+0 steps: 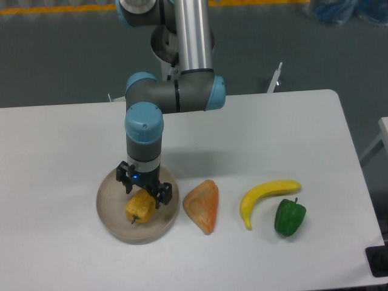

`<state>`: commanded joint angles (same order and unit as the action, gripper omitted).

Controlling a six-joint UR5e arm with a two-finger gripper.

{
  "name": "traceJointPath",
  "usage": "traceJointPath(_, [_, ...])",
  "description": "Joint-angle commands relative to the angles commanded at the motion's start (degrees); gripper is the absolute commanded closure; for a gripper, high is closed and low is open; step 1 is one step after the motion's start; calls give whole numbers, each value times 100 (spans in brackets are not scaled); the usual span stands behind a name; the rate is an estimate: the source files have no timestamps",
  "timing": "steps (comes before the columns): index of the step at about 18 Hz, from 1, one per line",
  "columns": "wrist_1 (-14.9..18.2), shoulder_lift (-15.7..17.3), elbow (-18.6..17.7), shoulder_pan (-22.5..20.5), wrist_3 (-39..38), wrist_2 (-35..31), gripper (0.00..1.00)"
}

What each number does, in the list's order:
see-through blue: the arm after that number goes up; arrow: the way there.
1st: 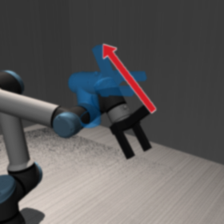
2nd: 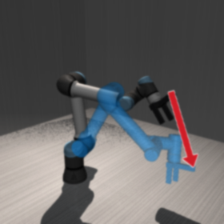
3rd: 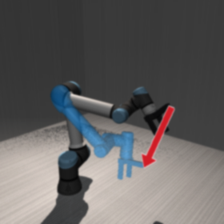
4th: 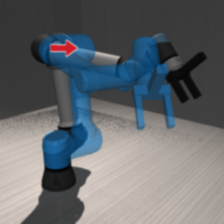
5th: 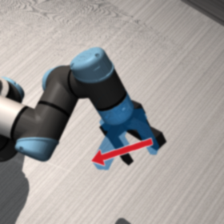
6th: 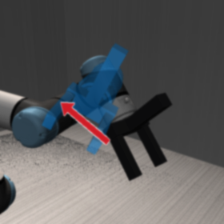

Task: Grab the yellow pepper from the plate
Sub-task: 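Lower the gripper and close it around the yellow pepper, then lift the yellow pepper and carry it over beside the banana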

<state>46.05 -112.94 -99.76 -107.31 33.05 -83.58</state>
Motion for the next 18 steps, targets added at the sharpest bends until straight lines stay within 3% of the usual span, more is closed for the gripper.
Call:
traceJointPath(4, [0, 9, 9, -9, 26, 0, 53])
traceJointPath(7, [0, 9, 70, 0, 35, 0, 60])
traceJointPath(11, [9, 70, 158, -9, 88, 9, 61])
traceJointPath(16, [61, 325, 667, -79, 465, -369, 61])
traceJointPath(18, [123, 517, 729, -463, 806, -465, 61])
